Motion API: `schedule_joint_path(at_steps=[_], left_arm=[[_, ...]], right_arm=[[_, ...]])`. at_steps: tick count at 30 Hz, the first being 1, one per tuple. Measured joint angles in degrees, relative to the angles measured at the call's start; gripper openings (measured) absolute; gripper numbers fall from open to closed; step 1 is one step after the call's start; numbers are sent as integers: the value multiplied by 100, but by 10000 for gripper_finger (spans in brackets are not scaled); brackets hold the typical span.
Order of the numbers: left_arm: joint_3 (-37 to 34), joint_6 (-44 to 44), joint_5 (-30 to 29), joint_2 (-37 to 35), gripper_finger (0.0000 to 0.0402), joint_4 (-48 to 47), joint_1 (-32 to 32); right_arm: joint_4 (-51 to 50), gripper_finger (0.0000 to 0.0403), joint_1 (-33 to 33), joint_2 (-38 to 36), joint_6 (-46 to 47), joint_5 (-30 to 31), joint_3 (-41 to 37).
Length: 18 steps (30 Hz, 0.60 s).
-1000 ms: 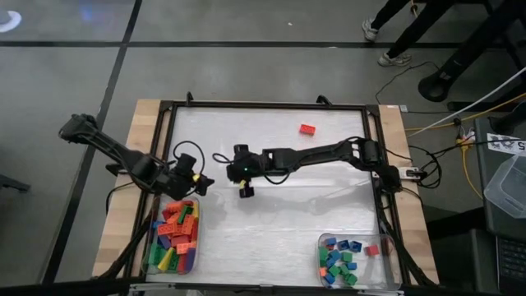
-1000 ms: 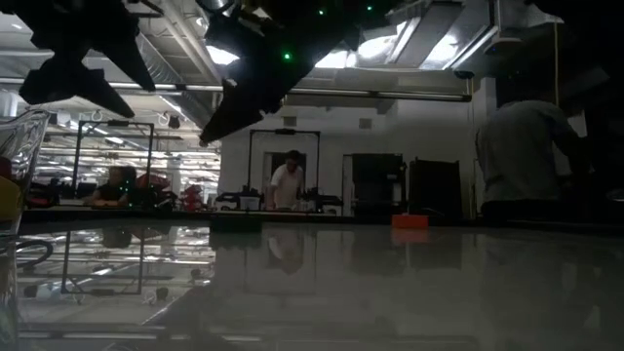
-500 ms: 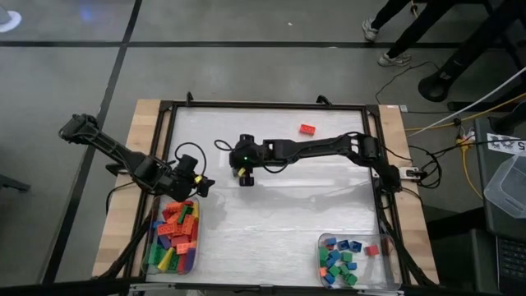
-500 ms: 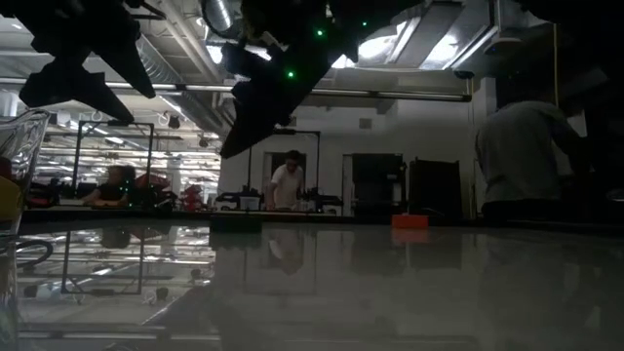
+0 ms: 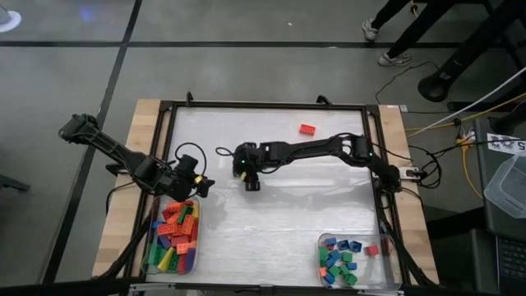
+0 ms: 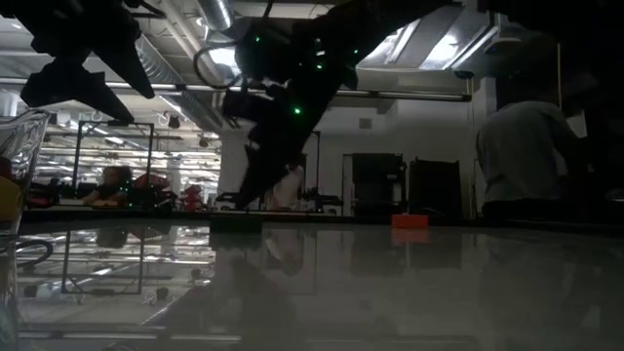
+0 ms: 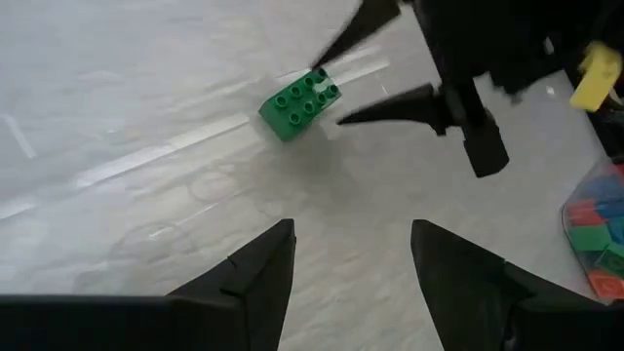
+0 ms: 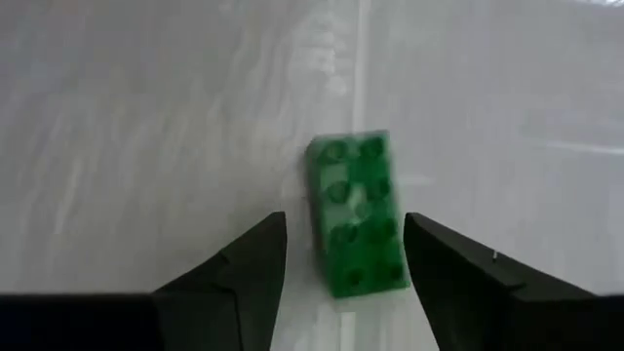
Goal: Sort blocks by size
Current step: Put the large green game piece into the left transparent bin
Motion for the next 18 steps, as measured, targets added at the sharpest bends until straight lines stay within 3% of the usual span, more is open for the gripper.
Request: schedule_joint_path(at_steps=[18], left_arm=[[1, 36, 0, 13, 194, 18, 0]], right_arm=[[13, 209, -174, 154, -312, 126, -8]])
